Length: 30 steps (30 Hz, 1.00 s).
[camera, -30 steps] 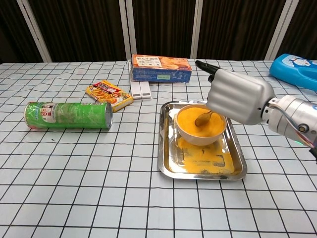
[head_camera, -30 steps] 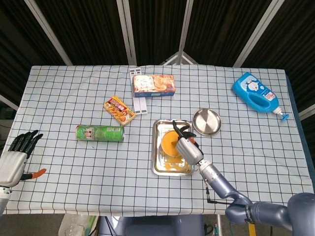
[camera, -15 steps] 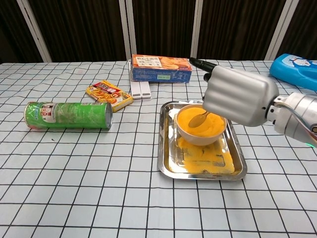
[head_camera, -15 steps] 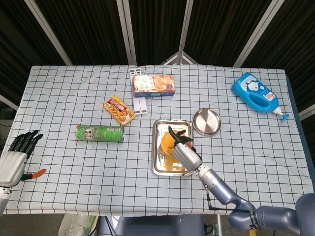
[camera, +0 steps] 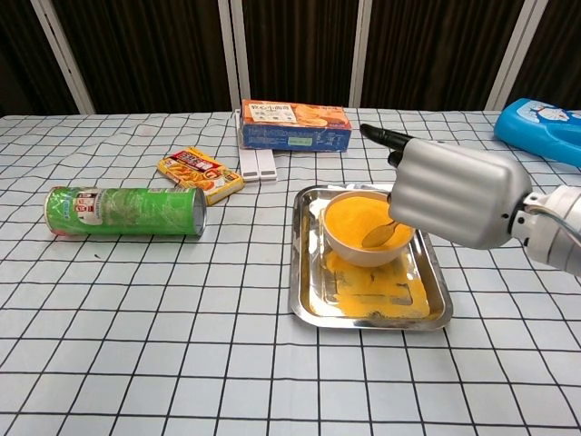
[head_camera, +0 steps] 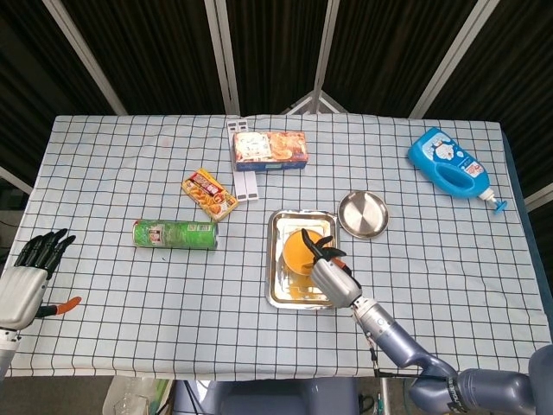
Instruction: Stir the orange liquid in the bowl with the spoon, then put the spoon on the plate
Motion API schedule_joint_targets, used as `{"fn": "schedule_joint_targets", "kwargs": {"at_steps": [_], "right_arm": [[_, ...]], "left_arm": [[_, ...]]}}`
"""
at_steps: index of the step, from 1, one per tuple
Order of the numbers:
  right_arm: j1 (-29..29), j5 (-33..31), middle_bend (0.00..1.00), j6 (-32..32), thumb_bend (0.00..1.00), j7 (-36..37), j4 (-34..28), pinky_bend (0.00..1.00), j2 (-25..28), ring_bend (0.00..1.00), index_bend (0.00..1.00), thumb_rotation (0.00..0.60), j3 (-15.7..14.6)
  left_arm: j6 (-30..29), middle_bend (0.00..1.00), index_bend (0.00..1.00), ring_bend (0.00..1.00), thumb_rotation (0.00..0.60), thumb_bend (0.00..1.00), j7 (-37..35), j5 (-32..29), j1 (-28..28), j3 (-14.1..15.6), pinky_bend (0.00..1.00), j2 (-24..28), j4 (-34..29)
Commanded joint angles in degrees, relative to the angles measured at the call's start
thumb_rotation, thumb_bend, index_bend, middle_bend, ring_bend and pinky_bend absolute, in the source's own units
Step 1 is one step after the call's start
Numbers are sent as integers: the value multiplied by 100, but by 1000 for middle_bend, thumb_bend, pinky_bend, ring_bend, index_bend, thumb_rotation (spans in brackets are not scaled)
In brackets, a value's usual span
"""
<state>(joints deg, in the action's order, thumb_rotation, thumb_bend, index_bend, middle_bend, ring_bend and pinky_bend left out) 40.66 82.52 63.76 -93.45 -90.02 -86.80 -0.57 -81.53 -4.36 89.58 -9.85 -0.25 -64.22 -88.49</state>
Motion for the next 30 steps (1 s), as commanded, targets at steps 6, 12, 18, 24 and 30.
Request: {"fn": "schedule_joint_targets", "kwargs": {"at_steps": [6, 12, 18, 24, 30], "right_arm": [[-35, -46, 711, -63, 706, 123, 348, 0, -168, 390, 829, 600, -9], [-7, -115, 711, -86, 706, 220, 587, 0, -319, 390, 829, 600, 106], [39, -166, 711, -87, 706, 255, 746, 0, -405, 391, 829, 600, 222], [75, -164, 711, -65, 706, 289, 805, 0, -417, 390, 829, 600, 290], [90, -144, 711, -27, 706, 262, 686, 0, -324, 390, 829, 600, 323]], "left_arm": [[22, 0, 0, 0, 600, 0, 4, -18, -6, -3, 0, 0, -4], [36, 0, 0, 0, 600, 0, -5, -30, -9, -4, 0, 5, -8], [45, 0, 0, 0, 600, 0, -19, -46, -10, -8, 0, 6, -5], [51, 0, 0, 0, 600, 0, -23, -51, -12, -11, 0, 8, -2], [31, 0, 0, 0, 600, 0, -11, -57, 4, -9, 0, 11, 1]]}}
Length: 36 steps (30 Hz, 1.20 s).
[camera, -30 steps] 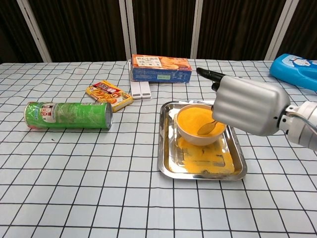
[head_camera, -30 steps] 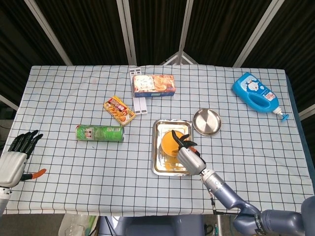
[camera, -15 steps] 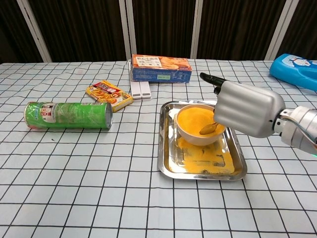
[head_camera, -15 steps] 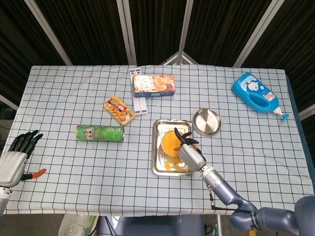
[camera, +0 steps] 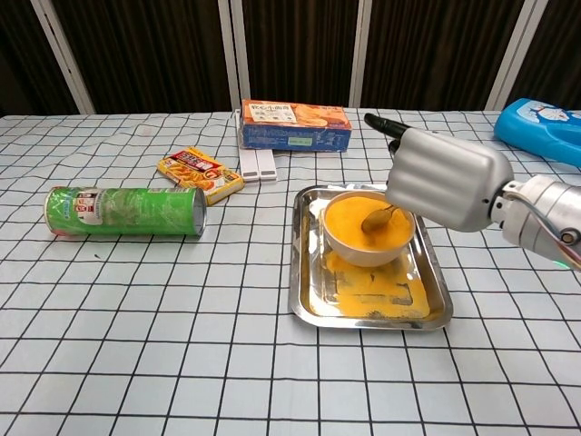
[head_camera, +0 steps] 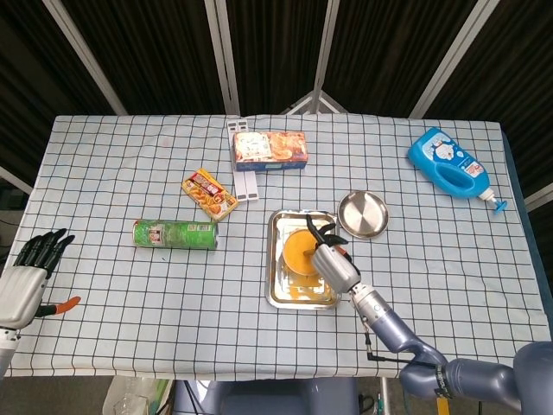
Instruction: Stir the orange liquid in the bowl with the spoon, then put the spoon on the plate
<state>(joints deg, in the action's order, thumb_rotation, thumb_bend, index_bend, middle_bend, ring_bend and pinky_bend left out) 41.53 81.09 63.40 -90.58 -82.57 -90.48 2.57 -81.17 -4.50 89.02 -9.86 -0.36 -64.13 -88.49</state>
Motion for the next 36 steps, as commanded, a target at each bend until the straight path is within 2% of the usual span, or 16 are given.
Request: {"fn": "schedule_joint_targets", "kwargs": {"at_steps": [1, 15, 27, 36], "right_arm": [[5, 0, 711, 8, 706, -39, -96, 0, 66, 390, 829, 600, 8], [33, 122, 712, 8, 706, -262, -762, 0, 324, 390, 829, 600, -59], [24, -128, 712, 116, 707, -225, -339, 0, 233, 391, 829, 600, 159], [34, -170, 713, 129, 707, -72, -15, 0, 59, 391, 829, 600, 175]], "left_arm": [[-9, 0, 0, 0, 600, 0, 4, -1, 8, 2, 0, 2, 1], [-84, 0, 0, 0, 600, 0, 12, 21, 49, 6, 0, 11, -6], [-37, 0, 0, 0, 600, 0, -11, 2, 34, 3, 0, 10, 2], [-4, 0, 0, 0, 600, 0, 2, -10, 23, 3, 0, 9, -8]]}}
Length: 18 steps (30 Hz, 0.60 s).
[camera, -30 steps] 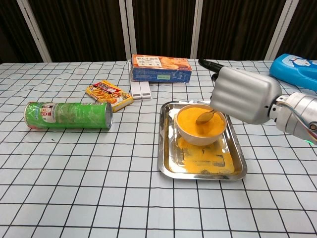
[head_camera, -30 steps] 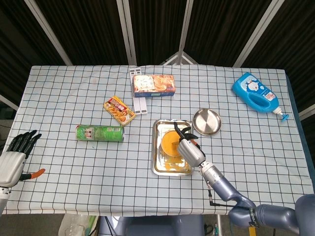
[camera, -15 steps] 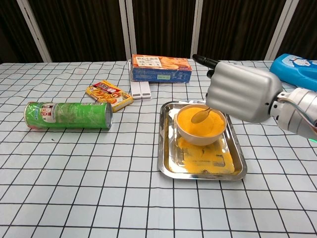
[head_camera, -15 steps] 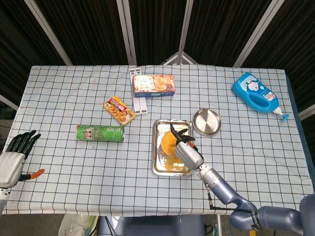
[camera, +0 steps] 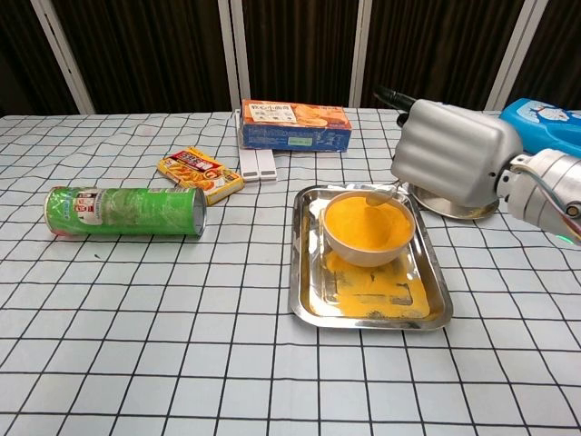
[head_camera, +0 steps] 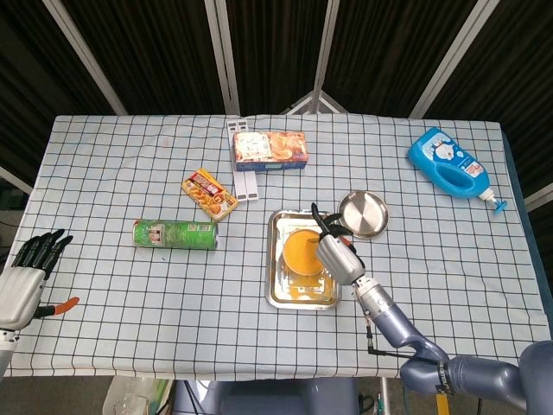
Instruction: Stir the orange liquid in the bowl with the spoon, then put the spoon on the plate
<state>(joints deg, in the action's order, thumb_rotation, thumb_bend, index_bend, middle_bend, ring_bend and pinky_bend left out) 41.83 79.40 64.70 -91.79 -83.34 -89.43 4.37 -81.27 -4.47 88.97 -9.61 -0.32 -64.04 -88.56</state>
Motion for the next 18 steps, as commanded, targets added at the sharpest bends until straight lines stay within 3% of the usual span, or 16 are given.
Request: {"fn": "schedule_joint_targets", "kwargs": {"at_steps": [1, 11, 18], "right_arm": [[2, -4, 713, -4, 707, 77, 110, 0, -79, 390, 829, 600, -15], [-35, -4, 713, 31, 706, 208, 353, 0, -292, 390, 829, 600, -83], [-79, 66, 713, 35, 707, 261, 156, 0, -259, 390, 830, 600, -200]], "left_arm": [[13, 0, 0, 0, 600, 0, -3, -7, -5, -1, 0, 2, -5], [18, 0, 0, 0, 600, 0, 15, -12, -6, -2, 0, 0, -1], [5, 0, 0, 0, 600, 0, 25, 1, 0, 2, 0, -2, 0]]}}
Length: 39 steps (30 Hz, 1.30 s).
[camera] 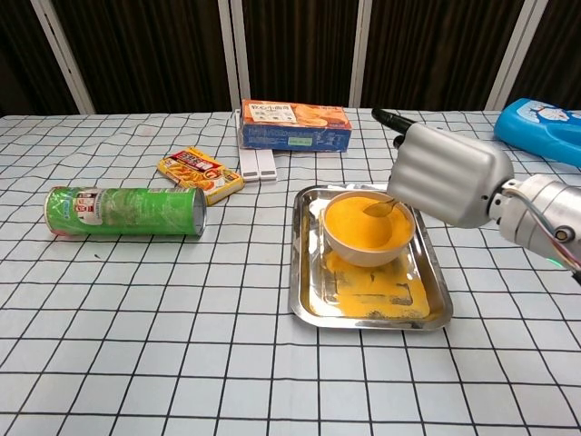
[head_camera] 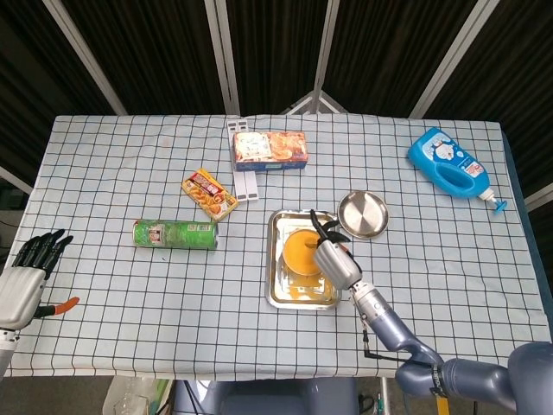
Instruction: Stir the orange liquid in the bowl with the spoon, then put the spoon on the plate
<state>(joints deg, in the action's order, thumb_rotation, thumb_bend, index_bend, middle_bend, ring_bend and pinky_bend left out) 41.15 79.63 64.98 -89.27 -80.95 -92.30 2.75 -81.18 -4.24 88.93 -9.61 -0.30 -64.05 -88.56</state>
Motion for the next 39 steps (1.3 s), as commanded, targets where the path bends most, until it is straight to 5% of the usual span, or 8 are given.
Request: {"fn": "schedule_joint_targets", "kwargs": {"at_steps": [1, 10, 20, 39], "right_arm": [[-15, 59, 713, 12, 706, 13, -130, 0, 41, 390, 830, 600, -51], [-47, 201, 714, 36, 706, -74, -498, 0, 191, 390, 830, 600, -170], [-17, 110, 714, 119, 706, -105, -520, 0, 299, 390, 830, 600, 56], [-37, -129, 713, -5, 707, 114, 368, 0, -57, 390, 830, 600, 59]], "left_arm": [[-6, 0, 0, 0, 600, 0, 3, 8, 1, 1, 0, -3, 0], [-45, 0, 0, 0, 600, 0, 28, 31, 13, 2, 0, -9, 3], [-39, 0, 0, 0, 600, 0, 34, 5, 14, -11, 0, -18, 8], [-58, 0, 0, 0, 600, 0, 34, 13, 17, -20, 0, -22, 1]]}}
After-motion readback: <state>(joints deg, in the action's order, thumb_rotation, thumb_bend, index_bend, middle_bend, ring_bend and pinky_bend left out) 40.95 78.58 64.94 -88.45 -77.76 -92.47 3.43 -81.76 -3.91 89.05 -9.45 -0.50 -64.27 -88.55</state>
